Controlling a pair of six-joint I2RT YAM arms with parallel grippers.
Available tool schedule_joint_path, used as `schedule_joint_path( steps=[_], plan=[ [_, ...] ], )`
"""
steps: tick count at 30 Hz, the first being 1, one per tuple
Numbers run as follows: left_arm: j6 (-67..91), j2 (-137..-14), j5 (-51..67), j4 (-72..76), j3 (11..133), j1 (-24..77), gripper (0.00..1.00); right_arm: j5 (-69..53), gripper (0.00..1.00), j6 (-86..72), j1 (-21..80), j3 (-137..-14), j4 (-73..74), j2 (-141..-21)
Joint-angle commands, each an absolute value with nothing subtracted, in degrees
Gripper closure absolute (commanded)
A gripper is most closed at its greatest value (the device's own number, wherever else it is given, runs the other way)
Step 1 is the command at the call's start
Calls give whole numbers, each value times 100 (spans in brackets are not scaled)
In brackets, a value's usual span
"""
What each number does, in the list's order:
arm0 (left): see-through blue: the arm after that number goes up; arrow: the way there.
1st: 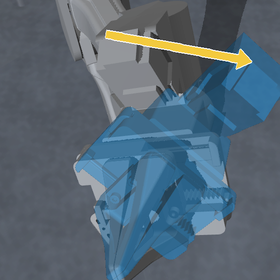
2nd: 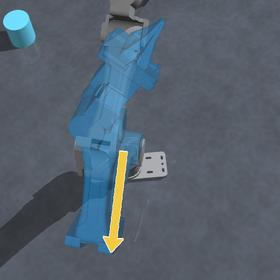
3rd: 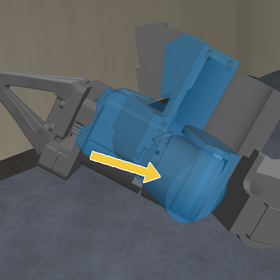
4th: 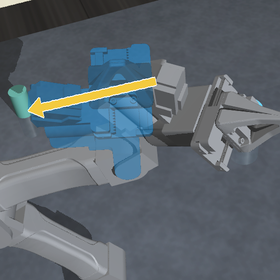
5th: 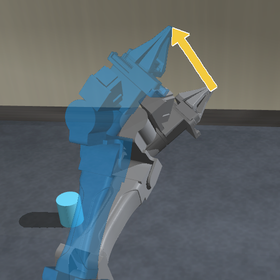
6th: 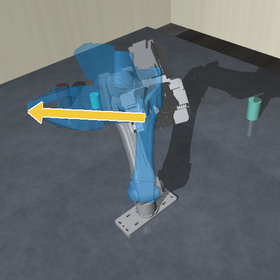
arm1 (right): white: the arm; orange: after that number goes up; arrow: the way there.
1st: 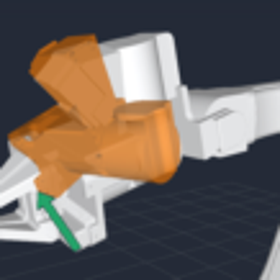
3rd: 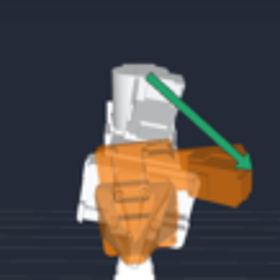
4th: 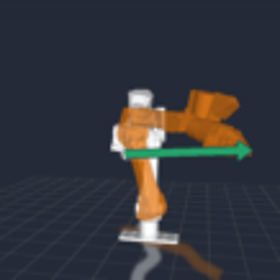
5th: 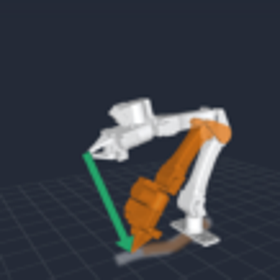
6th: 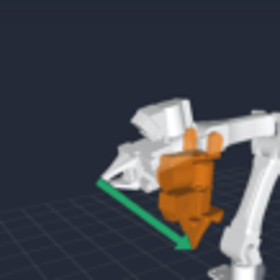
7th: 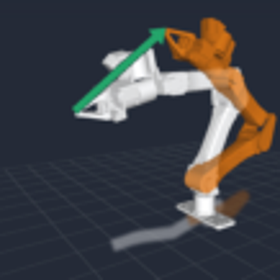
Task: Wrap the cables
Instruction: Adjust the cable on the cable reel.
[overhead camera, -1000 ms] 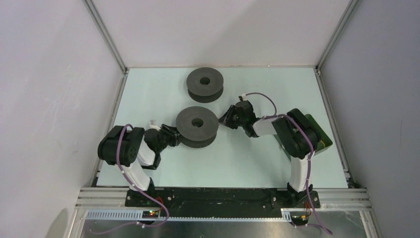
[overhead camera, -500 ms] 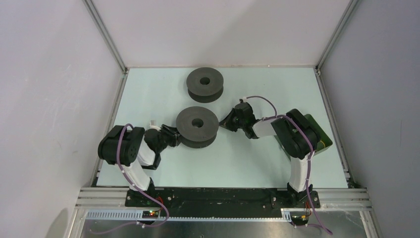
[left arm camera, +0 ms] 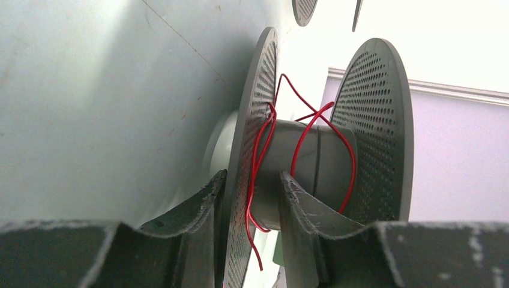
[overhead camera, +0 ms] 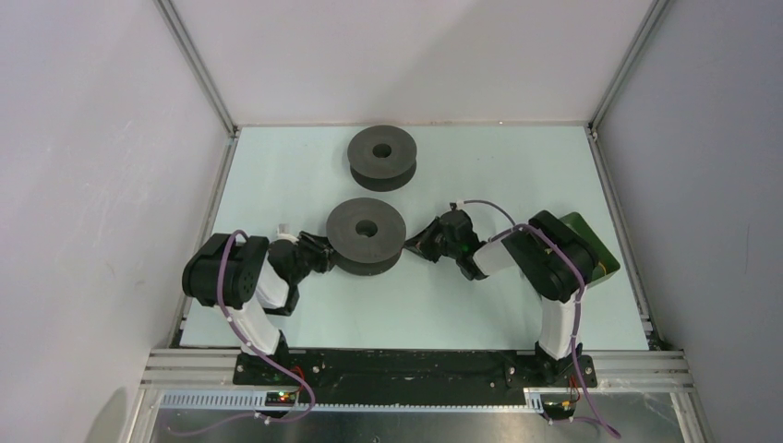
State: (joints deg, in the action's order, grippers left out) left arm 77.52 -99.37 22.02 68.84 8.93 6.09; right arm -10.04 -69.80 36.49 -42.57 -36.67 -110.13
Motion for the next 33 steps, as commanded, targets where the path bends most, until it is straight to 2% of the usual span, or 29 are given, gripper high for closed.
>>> schedule_joint_path(
  steps=[1, 20, 33],
  plan=[
    [7636, -9967, 2306, 7076, 978, 641, 61, -929, 100, -7487, 3919, -4211, -4594, -10880],
    [7636, -10074, 2332, 7078, 974, 650, 61, -246, 100, -6897, 3772, -3727, -4296, -10038],
    [7945, -10029, 2338, 7164, 1106, 919, 61, -372, 100, -7085, 3851, -3923, -4963, -10682]
  ],
)
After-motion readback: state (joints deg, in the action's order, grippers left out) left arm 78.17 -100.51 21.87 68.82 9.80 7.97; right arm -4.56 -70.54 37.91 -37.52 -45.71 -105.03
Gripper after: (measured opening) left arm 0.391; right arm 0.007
